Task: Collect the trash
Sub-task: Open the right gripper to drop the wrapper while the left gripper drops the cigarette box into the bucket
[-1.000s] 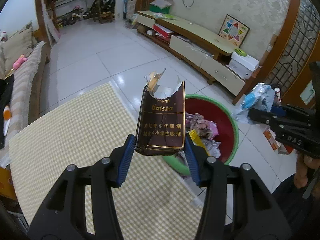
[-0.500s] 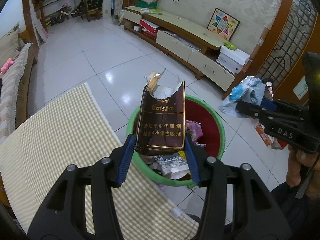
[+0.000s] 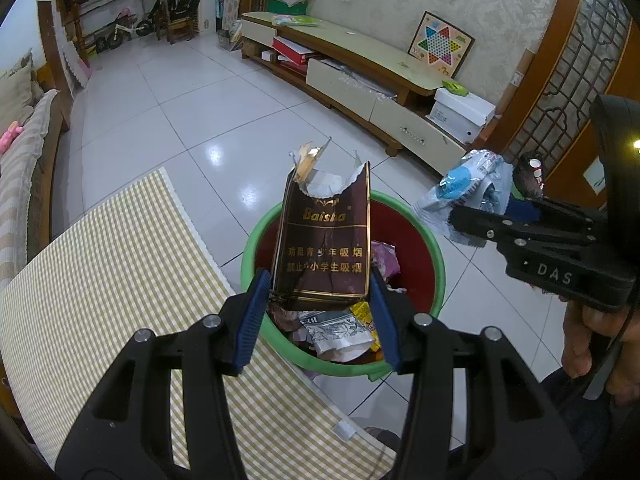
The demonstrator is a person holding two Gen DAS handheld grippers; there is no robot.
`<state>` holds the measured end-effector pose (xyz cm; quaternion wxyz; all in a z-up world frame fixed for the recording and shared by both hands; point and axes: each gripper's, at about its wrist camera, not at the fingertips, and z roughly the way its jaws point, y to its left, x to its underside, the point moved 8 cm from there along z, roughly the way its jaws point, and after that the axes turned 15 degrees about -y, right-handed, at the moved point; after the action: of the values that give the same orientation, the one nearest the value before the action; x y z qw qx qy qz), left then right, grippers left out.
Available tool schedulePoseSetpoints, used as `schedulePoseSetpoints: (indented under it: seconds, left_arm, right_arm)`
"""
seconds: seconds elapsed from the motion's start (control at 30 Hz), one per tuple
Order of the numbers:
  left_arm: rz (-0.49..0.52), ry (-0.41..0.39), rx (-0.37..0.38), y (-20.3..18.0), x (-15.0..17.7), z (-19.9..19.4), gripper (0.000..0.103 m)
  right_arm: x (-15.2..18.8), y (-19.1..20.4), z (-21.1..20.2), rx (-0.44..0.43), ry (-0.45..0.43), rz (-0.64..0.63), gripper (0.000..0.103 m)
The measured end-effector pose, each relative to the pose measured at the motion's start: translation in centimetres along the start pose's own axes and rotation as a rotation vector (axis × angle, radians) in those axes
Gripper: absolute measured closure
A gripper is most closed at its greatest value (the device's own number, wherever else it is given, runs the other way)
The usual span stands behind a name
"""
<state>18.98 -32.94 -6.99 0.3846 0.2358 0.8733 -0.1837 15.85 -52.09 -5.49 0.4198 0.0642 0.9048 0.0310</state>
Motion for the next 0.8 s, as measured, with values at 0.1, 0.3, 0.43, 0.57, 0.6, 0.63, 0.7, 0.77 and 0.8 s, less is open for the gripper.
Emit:
schedulePoseSetpoints:
  seconds: [0.1,0.3,0.43,0.57,0.6,0.63,0.7,0.77,0.8]
  left_arm:
    - [0.003,-0.004,0.000,0.0,-0.1,0.0,0.056]
    - [0.005,-0.005,0.000,0.0,-0.2,0.0,0.055]
    - [0.006,-0.004,0.001,-0.1,-0.3,0.0,0.055]
    - [0.003,-0.005,0.006,-0.2,-0.3,0.0,0.055]
    - [0.004,-0.003,0.008,-0.3,-0.4,0.1,0.055]
    - [0.004,-0.002,0.010,-0.4,-0.3,0.2,0.055]
    - [0.007,-0.001,0.016,-0.6,-0.4,0.3,0.055]
    - [0.009,0.002,0.021,-0.8,-0.5,0.5,0.055]
    - [0.008,0.004,0.024,-0.9,-0.4,0.6,0.055]
  right_arm:
    - [-0.1,0.5,0.1,-0.002,-0.002,-0.009,0.047]
    - [-0.1,0.6,0.1,-0.001,-0.011,-0.016,0.035]
    - [-0.1,0.6,0.1,0.000,-0.013,-0.017,0.027]
    - [-0.2,0.5,-0.1,0.004,-0.024,-0.012,0.024]
    - [-0.3,0.3,-0.2,0.007,-0.027,-0.007,0.023]
    - [-0.3,0.2,-0.3,0.012,-0.032,-0.004,0.022]
    - [-0.6,0.0,-0.6,0.026,-0.045,-0.002,0.017]
    - [-0.9,-0.3,-0.9,0.045,-0.066,0.001,0.015]
    - [-1.0,-0.4,-1.0,0.049,-0.072,0.004,0.014]
